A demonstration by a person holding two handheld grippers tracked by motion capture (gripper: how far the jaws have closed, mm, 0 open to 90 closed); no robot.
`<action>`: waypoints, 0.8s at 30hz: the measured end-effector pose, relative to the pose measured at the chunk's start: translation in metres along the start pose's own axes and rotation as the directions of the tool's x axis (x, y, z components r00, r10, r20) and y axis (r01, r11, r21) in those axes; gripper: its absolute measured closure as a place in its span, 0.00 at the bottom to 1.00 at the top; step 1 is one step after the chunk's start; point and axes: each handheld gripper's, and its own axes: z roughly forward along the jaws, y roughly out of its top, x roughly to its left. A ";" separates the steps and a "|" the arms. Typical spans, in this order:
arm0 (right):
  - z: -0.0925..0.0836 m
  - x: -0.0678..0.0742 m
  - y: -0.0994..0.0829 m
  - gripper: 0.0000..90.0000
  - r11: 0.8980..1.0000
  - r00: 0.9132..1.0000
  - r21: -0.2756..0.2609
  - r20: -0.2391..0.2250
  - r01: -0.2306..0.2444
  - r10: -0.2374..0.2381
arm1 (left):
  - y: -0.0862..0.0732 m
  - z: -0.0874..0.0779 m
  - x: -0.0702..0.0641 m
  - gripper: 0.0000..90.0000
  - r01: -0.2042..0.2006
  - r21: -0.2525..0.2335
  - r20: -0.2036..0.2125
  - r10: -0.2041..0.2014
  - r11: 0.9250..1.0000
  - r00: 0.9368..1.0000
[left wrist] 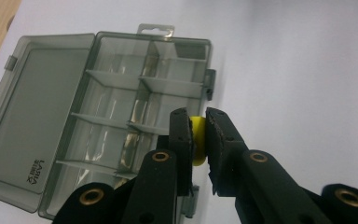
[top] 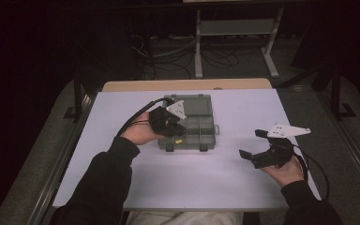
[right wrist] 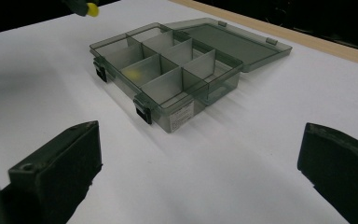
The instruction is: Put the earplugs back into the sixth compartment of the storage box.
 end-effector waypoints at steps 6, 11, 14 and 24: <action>0.000 0.000 0.000 0.00 1.000 1.000 0.001 -0.001 -0.001 0.001 | -0.002 0.010 0.008 0.90 0.015 0.002 -0.008 -0.015 1.000 1.000; 0.001 0.000 0.000 0.00 1.000 1.000 0.001 -0.003 0.000 0.000 | -0.008 0.020 0.017 0.90 0.052 0.021 -0.018 -0.052 0.998 0.998; 0.001 0.000 0.000 0.00 1.000 1.000 0.003 -0.005 -0.001 0.001 | -0.014 0.026 0.022 0.90 0.075 0.032 -0.020 -0.074 0.997 0.997; 0.001 0.000 0.000 0.00 1.000 1.000 0.006 -0.005 0.001 -0.001 | -0.027 0.046 0.025 0.90 0.099 0.050 -0.004 -0.099 0.994 0.995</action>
